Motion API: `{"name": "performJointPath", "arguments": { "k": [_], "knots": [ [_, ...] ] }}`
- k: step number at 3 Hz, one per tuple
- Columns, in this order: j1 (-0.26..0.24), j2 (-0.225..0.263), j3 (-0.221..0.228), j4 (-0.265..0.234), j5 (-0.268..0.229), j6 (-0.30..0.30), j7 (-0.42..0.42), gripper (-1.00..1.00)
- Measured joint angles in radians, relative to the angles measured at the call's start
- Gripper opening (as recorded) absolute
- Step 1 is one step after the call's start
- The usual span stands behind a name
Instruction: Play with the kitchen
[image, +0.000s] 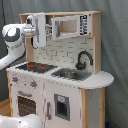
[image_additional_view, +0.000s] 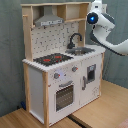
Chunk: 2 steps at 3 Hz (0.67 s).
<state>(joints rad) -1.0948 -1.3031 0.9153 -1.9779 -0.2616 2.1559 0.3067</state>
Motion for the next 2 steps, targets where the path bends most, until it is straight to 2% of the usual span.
{"name": "performJointPath", "arguments": {
  "k": [1,2],
  "knots": [
    [0.026,0.000,-0.002,0.005,0.000,0.009,0.004,1.00],
    [0.066,0.000,0.011,0.029,0.003,0.093,0.037,1.00]
  ]
}}
